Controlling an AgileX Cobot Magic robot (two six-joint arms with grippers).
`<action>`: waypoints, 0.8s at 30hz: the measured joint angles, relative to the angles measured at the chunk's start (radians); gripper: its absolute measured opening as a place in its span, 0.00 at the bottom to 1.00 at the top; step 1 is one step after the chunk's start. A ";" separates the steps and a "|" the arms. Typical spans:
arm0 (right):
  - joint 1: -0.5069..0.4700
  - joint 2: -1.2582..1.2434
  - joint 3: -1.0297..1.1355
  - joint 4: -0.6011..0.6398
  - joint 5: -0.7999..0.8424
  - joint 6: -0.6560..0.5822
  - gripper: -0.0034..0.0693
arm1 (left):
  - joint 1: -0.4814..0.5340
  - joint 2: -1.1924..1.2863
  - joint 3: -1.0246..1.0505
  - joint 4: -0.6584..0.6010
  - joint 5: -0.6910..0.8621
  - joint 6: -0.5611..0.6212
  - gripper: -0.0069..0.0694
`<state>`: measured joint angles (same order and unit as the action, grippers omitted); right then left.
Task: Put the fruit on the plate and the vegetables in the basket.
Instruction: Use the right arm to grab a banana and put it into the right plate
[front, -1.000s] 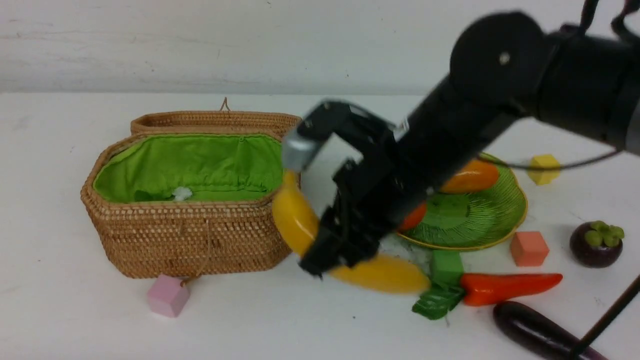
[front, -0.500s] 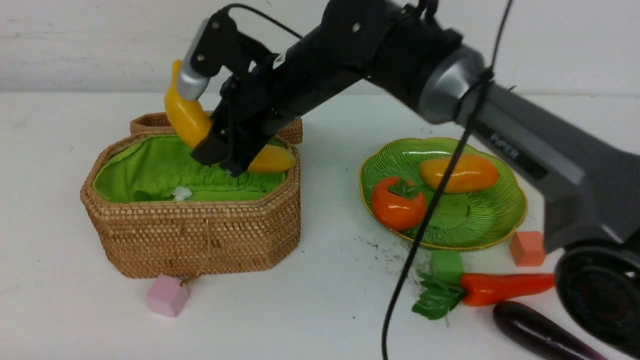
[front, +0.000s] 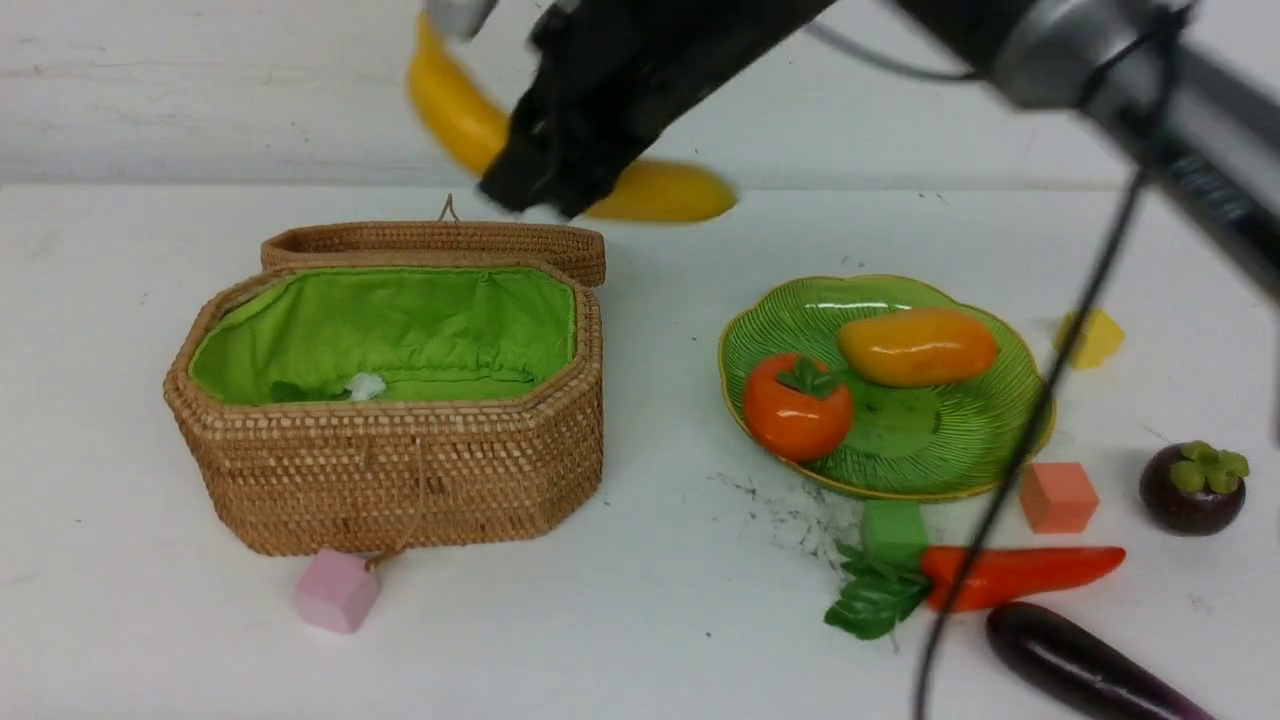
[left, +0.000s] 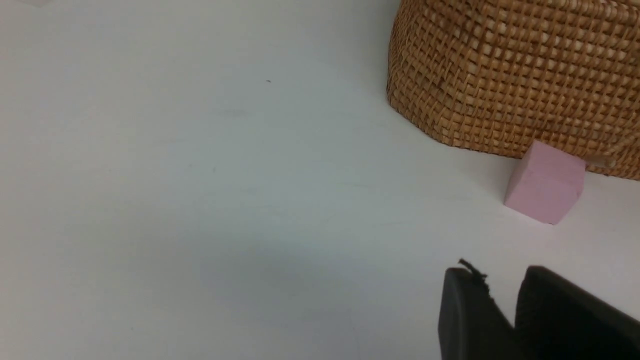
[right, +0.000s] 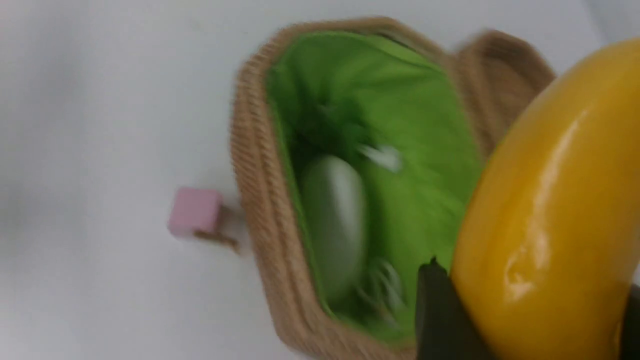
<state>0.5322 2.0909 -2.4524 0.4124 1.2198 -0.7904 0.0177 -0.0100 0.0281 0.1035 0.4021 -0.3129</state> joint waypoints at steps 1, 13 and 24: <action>-0.030 -0.021 -0.002 -0.010 0.010 0.023 0.50 | 0.000 0.000 0.000 0.000 0.000 0.000 0.29; -0.398 -0.078 0.609 0.176 -0.217 0.176 0.50 | 0.000 0.000 0.000 0.000 0.000 0.000 0.31; -0.408 -0.018 0.710 0.187 -0.297 -0.032 0.50 | 0.000 0.000 0.000 0.000 0.000 0.000 0.32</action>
<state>0.1241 2.0724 -1.7426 0.5996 0.9230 -0.8226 0.0177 -0.0100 0.0281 0.1035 0.4021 -0.3129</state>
